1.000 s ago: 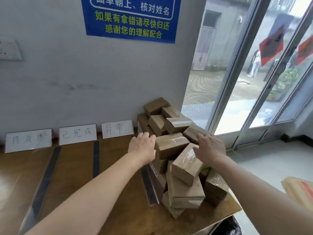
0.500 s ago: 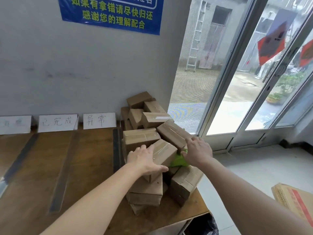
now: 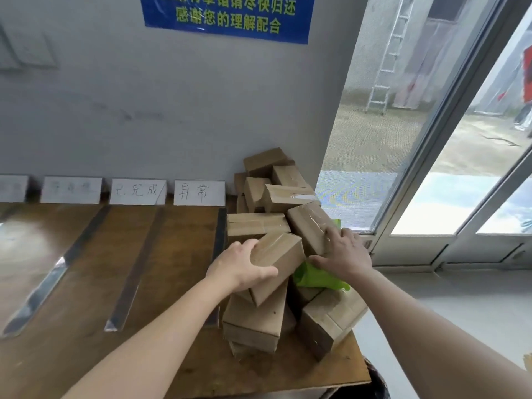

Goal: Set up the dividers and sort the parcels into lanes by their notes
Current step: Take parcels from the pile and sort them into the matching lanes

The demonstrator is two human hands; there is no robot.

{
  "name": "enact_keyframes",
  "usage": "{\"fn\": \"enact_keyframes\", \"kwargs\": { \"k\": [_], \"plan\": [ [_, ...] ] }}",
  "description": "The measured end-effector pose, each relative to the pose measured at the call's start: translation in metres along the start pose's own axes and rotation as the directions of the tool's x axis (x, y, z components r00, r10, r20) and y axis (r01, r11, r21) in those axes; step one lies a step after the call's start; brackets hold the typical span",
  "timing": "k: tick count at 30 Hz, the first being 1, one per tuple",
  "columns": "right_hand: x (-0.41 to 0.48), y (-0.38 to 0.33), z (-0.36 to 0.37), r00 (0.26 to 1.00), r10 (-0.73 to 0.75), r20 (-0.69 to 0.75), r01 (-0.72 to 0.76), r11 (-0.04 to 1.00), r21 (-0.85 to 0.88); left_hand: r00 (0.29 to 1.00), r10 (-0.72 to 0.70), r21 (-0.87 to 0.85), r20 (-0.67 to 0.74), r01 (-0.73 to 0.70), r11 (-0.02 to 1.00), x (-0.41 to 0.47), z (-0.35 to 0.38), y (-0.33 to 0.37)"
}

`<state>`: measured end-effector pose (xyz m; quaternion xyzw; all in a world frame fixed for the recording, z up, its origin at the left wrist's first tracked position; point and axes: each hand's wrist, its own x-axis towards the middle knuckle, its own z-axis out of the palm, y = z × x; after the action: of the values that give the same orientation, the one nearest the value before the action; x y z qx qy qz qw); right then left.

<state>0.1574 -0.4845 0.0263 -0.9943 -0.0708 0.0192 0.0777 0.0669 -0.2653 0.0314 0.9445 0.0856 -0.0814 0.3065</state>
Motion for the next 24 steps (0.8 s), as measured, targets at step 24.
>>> {"fn": "enact_keyframes", "kwargs": {
  "k": [24],
  "plan": [
    [-0.032, -0.084, -0.018, 0.960, -0.205, 0.193, -0.258, -0.369, 0.893, 0.998, -0.018, -0.998, -0.057, -0.058, -0.034, -0.041, -0.048, -0.032]
  ]
}}
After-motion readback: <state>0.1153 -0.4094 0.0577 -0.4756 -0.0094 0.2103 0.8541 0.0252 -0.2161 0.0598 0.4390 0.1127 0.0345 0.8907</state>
